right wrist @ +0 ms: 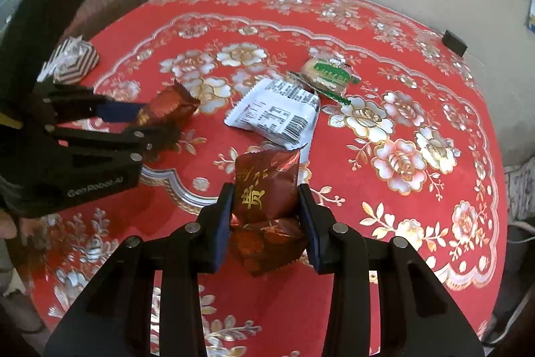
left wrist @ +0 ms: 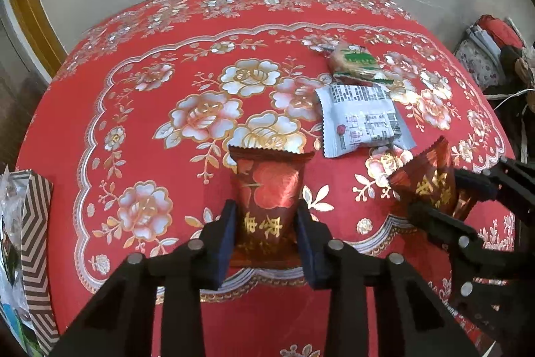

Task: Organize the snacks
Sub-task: 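Carry both red-gold candies over the white box with both tools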

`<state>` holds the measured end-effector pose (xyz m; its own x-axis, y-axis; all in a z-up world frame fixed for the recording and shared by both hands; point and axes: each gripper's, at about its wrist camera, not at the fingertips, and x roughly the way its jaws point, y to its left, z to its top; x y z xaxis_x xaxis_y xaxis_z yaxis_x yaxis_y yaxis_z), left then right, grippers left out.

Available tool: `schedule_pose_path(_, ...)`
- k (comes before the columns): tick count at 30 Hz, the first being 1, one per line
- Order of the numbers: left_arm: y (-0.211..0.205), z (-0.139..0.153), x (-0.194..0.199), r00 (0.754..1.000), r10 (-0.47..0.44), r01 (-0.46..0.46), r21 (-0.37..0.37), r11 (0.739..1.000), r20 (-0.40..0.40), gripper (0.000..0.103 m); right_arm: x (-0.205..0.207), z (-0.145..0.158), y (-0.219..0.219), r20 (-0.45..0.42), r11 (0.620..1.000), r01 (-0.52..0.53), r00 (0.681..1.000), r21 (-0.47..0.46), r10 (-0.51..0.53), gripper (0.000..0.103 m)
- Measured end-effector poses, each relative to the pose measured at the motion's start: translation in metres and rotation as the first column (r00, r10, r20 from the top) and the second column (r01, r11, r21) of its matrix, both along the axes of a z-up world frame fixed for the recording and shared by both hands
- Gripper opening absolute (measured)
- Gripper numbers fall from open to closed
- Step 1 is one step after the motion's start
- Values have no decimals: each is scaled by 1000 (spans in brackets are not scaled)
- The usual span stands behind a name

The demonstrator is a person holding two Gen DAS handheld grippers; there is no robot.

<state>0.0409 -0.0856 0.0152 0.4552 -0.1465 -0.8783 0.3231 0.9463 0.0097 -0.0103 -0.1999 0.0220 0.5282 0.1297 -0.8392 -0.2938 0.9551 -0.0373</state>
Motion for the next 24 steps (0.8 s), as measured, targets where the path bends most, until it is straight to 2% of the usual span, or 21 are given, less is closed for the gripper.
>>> schedule_pose_path(13,32,18,-19,997,48,-47,-24,999,64,34,-15,4,23,27,996,1,1000,92,-3,36)
schedule_pose_path(24,80,31,-32,985,130,-128,-21,992,110,34,-11,9,74,43,990,-58,998,127,53,36)
